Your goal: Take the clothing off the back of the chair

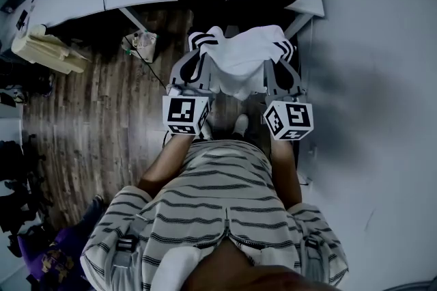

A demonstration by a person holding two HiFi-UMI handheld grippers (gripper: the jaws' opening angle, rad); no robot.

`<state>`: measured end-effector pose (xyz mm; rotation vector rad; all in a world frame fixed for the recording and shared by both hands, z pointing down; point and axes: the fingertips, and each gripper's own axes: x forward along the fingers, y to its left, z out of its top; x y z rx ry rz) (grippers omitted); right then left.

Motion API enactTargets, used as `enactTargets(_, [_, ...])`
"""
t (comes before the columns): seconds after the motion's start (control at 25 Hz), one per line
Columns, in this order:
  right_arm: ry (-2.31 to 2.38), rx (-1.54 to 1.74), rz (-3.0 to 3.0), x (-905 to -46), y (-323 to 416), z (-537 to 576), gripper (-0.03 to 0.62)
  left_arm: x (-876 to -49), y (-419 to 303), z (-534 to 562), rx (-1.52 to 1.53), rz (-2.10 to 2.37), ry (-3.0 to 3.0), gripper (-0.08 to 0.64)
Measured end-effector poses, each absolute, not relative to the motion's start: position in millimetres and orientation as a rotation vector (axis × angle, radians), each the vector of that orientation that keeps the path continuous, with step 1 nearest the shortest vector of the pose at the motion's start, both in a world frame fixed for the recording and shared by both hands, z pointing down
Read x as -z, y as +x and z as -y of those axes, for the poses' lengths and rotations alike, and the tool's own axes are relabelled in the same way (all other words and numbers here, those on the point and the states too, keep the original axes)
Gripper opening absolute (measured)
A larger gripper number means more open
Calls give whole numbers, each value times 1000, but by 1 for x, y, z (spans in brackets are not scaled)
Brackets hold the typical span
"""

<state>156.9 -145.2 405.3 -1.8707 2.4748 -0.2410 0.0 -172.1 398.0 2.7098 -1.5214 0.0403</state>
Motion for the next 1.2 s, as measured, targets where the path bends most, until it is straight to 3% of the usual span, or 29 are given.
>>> enactTargets(1.2, [-1911,295,-2458,-432,165,148,26,-428,10,173,-99,1503,2681,34])
